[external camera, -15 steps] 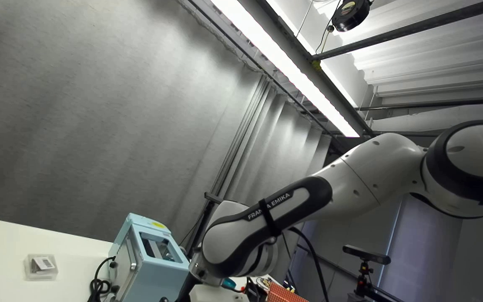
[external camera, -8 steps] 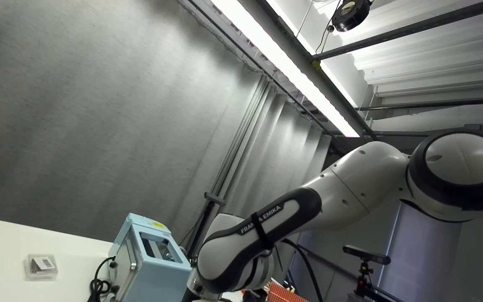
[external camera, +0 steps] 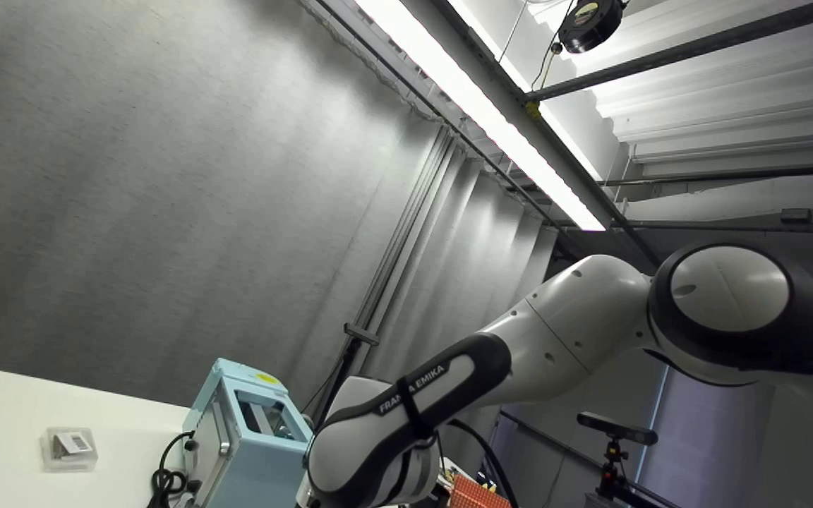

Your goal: Move the orange object backwards

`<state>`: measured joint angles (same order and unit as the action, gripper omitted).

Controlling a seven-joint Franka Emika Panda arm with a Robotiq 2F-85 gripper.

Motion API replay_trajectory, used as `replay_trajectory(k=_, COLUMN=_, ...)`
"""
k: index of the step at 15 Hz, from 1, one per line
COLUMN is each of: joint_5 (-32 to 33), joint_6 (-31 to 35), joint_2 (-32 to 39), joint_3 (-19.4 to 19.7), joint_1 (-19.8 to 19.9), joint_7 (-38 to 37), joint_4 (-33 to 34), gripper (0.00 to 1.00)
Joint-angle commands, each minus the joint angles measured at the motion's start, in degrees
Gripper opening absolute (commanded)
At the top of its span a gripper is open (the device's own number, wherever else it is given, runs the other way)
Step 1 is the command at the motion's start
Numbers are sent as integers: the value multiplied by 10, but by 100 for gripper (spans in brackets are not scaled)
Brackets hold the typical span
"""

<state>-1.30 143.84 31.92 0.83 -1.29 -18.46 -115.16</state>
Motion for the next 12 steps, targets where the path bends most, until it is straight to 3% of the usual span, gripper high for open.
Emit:
replay_trajectory(k=1, joint_5=-1, joint_6=-21, joint_2=34, joint_3=11, joint_1=-13, joint_7=9, joint_4=41, gripper=100)
replay_trajectory(k=5, joint_5=-2, joint_6=-23, joint_2=58, joint_3=11, joint_1=-17, joint_7=9, joint_4=58, gripper=100)
replay_trajectory(k=6, joint_5=-2, joint_6=-23, joint_2=63, joint_3=11, joint_1=-18, joint_7=8, joint_4=62, gripper=75)
replay_trajectory(k=7, joint_5=-1, joint_6=-24, joint_2=68, joint_3=12, joint_1=-21, joint_7=7, joint_4=66, gripper=74)
replay_trajectory(k=12, joint_5=4, joint_6=-29, joint_2=87, joint_3=15, joint_1=-36, joint_7=0, joint_4=87, gripper=35)
